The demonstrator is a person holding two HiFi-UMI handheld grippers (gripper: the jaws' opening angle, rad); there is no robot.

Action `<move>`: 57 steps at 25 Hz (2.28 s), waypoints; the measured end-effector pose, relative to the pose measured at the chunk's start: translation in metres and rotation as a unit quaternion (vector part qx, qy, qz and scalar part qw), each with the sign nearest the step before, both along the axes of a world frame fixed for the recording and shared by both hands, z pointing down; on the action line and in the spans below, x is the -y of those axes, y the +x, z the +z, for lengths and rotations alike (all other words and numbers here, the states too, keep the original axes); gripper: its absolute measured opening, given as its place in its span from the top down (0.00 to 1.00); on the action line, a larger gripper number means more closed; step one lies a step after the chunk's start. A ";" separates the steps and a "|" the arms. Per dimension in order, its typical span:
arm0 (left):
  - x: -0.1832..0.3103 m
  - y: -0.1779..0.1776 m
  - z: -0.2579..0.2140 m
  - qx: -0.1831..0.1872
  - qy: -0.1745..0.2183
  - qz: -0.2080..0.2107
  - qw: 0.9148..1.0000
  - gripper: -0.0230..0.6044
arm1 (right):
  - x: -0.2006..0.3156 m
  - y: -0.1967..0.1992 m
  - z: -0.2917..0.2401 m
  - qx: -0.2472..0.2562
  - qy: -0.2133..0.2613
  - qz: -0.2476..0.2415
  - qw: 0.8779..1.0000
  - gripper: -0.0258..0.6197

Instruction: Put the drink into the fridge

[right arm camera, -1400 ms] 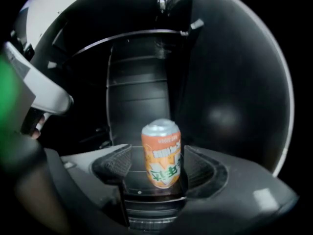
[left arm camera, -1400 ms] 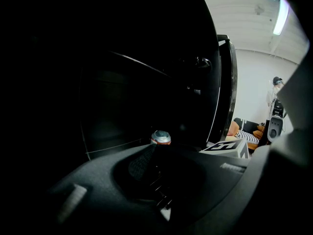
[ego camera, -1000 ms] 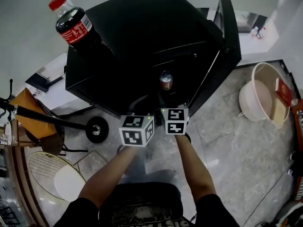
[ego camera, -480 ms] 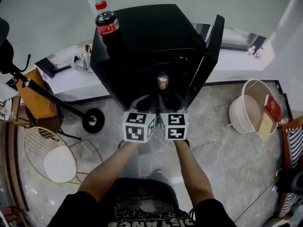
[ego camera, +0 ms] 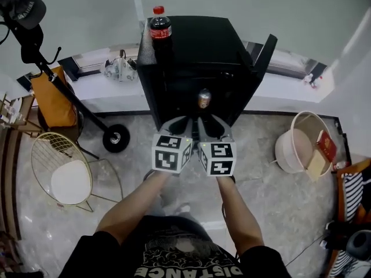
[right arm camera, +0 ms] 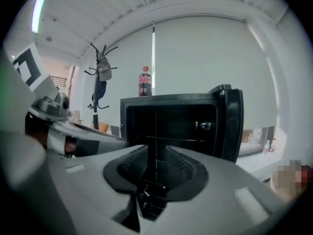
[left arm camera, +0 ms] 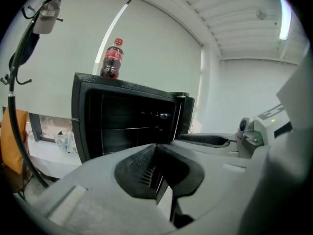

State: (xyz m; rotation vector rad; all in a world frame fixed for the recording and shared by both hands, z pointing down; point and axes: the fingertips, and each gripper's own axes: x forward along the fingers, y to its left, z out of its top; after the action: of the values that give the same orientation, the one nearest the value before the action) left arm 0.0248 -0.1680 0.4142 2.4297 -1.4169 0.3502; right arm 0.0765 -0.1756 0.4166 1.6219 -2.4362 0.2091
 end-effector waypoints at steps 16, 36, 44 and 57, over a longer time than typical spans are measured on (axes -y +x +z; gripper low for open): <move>-0.025 -0.066 -0.059 0.015 0.028 0.014 0.999 0.96 | -0.039 -0.071 -0.078 -0.002 0.020 -0.017 1.000 0.83; 0.007 -0.147 -0.105 -0.019 0.047 0.049 0.998 0.96 | -0.016 -0.151 -0.120 -0.004 0.030 0.009 0.999 0.85; 0.029 -0.168 -0.126 -0.018 0.055 0.075 0.995 0.96 | 0.010 -0.165 -0.151 0.004 0.045 0.026 0.999 0.81; 0.070 -0.167 -0.146 -0.018 0.070 0.070 0.995 0.96 | 0.073 -0.153 -0.197 0.002 0.066 0.021 0.998 0.76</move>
State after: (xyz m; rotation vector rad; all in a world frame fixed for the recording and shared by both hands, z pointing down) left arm -0.1418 -0.2379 0.2680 2.6416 -1.2999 0.2443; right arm -0.0764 -0.2488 0.2197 1.7283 -2.4689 0.0581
